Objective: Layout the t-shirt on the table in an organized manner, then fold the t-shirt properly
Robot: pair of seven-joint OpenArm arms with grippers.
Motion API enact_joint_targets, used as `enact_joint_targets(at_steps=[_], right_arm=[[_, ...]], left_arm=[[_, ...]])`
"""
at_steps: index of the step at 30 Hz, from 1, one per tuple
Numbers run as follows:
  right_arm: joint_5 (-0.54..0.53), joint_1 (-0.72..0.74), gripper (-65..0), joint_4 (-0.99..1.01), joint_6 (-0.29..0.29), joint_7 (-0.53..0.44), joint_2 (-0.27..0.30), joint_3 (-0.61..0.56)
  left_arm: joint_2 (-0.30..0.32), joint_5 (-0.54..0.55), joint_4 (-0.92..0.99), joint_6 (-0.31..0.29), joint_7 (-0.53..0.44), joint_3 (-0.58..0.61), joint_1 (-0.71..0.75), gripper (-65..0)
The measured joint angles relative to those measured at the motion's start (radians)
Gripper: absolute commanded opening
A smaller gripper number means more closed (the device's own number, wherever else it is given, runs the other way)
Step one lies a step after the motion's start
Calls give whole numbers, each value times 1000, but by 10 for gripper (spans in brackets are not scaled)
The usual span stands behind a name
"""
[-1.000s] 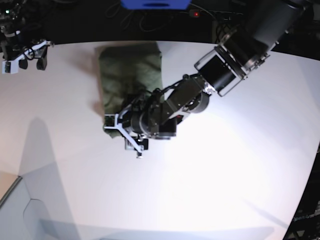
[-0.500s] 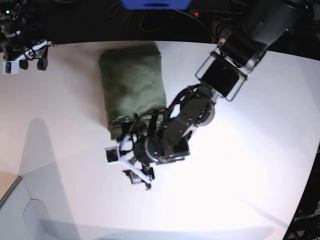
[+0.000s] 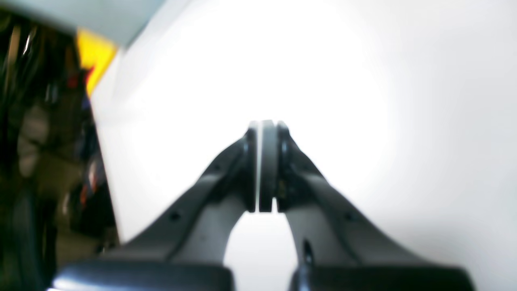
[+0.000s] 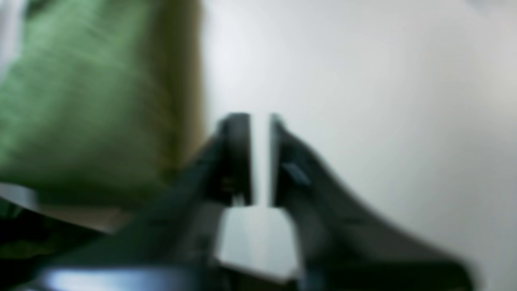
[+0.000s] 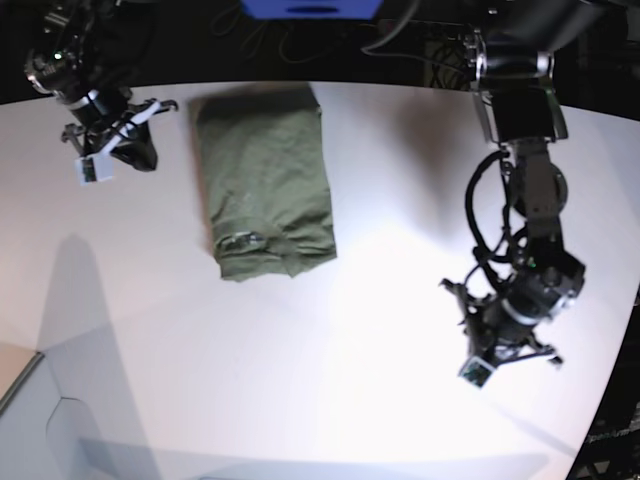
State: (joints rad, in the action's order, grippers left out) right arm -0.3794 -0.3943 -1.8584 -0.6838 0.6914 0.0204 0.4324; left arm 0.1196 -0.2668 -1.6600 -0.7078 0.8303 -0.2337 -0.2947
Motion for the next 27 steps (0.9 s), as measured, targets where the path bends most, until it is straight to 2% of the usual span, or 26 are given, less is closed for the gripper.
enact_joint_targets(at_steps=[5,10,14,20,24,27], right_arm=[[0,-5,-650,30,0,3,-4,-246],[-2,-3,-650,74,0,-4,-4,-437],[-1,-5,-650,76,0,-5,14,-460],[-13,31,-650,179,0,-29,63,-458],[-21,27,-650,221,0,-94,63,-457],[-12,26,-650,197,0,-80,65,-458]], left_arm=[[71,1,-72,4,42,-169,157,-649],[93,0,-150,4,45,-335,322,-649],[84,8,-197,4,35,-416,395,-649],[61,9,-242,4,41,-462,479,-649],[47,11,-265,4,34,-507,486,-649],[47,9,-264,3,41,-515,491,-649]])
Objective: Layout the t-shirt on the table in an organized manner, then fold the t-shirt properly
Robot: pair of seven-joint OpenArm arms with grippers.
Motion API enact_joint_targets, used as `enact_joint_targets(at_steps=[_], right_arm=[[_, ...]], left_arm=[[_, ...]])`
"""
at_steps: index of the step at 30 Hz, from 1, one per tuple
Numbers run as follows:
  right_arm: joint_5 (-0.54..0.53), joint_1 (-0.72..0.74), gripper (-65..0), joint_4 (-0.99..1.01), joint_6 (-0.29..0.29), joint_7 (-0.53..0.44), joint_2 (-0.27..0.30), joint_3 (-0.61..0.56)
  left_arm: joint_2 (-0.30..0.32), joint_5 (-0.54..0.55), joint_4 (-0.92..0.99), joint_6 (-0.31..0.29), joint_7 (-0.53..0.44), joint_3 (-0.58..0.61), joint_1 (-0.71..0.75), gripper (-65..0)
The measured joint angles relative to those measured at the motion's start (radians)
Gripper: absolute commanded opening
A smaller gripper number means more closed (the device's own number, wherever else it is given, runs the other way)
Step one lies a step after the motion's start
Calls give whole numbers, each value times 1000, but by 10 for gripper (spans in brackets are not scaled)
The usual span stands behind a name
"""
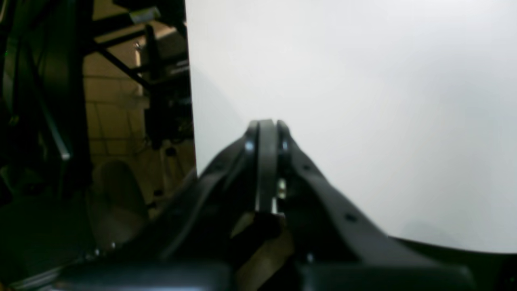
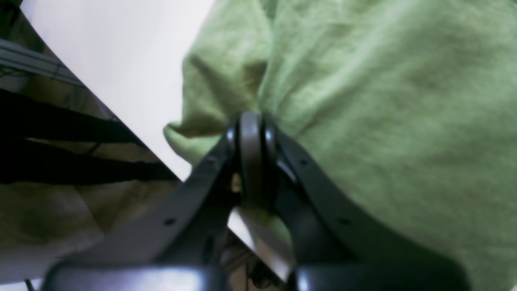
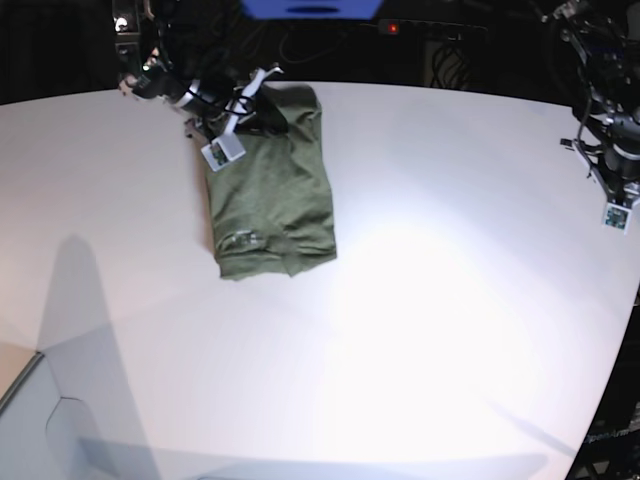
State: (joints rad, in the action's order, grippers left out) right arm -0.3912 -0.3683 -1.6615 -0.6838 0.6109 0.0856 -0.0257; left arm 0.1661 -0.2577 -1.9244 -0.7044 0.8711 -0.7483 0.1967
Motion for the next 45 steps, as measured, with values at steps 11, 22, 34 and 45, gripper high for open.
enact_joint_targets(at_steps=[11,22,34,45], right_arm=[[1,-86,-650,-272,-1,-34,24,208],[12,-294,-650,-209,-3,-32,24,644],[4,-270,-650,423,-5,-315,97,643],[231,-41,-650,1043,0,-737,72,500]], left_arm=[[-22,3,2,1,-6,-16,48,-649],[-107,4,183,4,-109,-14,260,-649],[-95,-3,1003,4,-525,-7,136,-649],[50,-5,1582,18,-944,145,-75,-649]])
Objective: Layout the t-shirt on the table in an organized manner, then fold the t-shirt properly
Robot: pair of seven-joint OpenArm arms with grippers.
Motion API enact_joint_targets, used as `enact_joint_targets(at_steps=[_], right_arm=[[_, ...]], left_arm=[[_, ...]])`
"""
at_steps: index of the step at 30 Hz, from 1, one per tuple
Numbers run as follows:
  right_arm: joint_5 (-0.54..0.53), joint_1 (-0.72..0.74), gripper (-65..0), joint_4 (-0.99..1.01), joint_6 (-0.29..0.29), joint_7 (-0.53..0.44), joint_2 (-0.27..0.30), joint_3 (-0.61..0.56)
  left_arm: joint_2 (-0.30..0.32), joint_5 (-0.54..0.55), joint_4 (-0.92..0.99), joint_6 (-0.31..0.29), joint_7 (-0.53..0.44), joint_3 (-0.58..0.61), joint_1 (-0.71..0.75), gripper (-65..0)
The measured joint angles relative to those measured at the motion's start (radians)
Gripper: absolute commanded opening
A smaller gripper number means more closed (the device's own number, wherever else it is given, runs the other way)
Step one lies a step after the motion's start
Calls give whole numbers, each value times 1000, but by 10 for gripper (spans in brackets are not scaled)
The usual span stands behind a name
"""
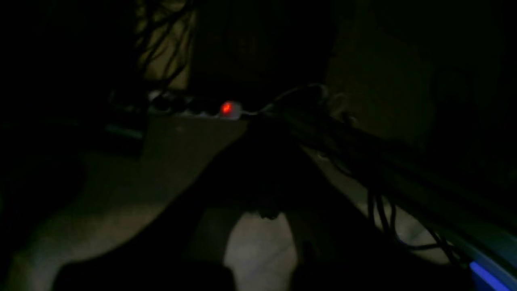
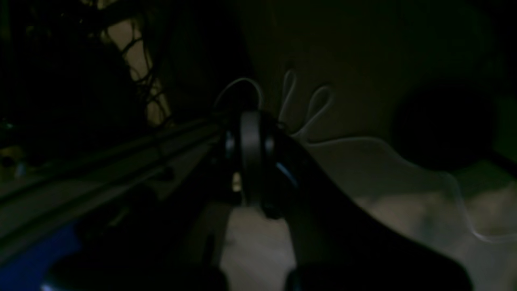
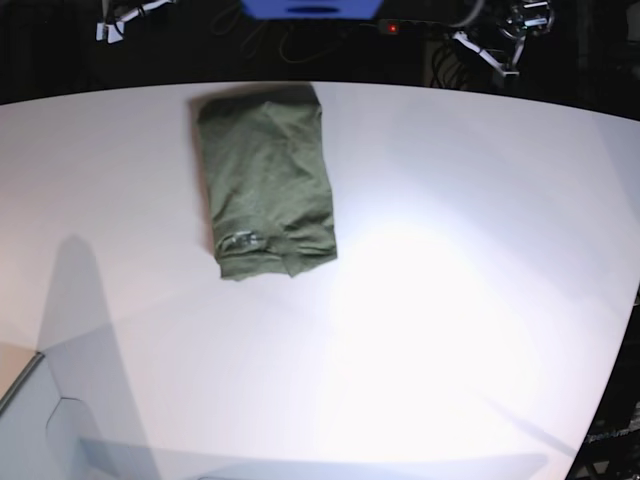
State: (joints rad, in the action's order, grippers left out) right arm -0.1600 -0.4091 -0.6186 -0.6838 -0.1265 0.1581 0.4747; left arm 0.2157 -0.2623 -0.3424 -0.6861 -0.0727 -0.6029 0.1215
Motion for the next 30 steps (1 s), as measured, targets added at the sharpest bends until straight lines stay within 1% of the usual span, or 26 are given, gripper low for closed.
enact_joint_targets(at_steps=[1,2,3,5,6,7,8,10,11,12,13,15,16,17,19,20,22,30], right_arm=[[17,20,-650,47,1,-34,-8,9],[34,34,-650,85,0,-58,-13,12],[42,47,-650,130,0,-92,-14,13],[69,74,-650,211,0,-143,-16,8],[89,89,-650,246,1,-171,-17,1],[113,103,-650,275,31,-199,-21,-11],[129,121,-650,311,84,-239,-28,-23],[150,156,-650,365,240,-288,-52,-42],[156,168,-650,389,319,-319,-68,-48],[164,174,-650,407,414,-326,-83,-55],[183,180,-650,423,538,-323,-99,-68],[215,176,-650,429,790,-324,-127,-81],[230,172,-650,426,899,-323,-137,-90],[247,170,-650,426,980,-329,-148,-98],[288,171,-650,429,1050,-350,-167,-103],[292,173,-650,429,1071,-361,-175,-103],[295,179,-650,429,1076,-365,-185,-103],[294,177,-650,430,1078,-360,-177,-98]], left_arm=[[3,5,16,3,-11,59,-6,-649],[1,3,31,27,-20,109,-6,-649],[-5,6,45,72,-18,156,-5,-649],[-19,0,84,186,-11,235,-6,-649],[-28,1,114,229,-10,268,-12,-649],[-40,0,149,269,-11,292,-20,-649],[-55,0,175,291,-11,309,-30,-649],[-81,1,205,315,-14,314,-48,-649],[-87,2,209,338,-16,306,-55,-649],[-89,2,209,356,-14,289,-64,-649],[-90,3,208,394,-16,276,-70,-649],[-92,8,203,450,-27,269,-72,-649],[-94,8,204,470,-25,269,-77,-649],[-96,3,213,489,-21,269,-84,-649],[-98,3,217,492,-18,270,-89,-649],[-98,4,217,497,-18,270,-92,-649],[-100,4,218,503,-18,269,-105,-649],[-100,4,218,503,-21,268,-114,-649]])
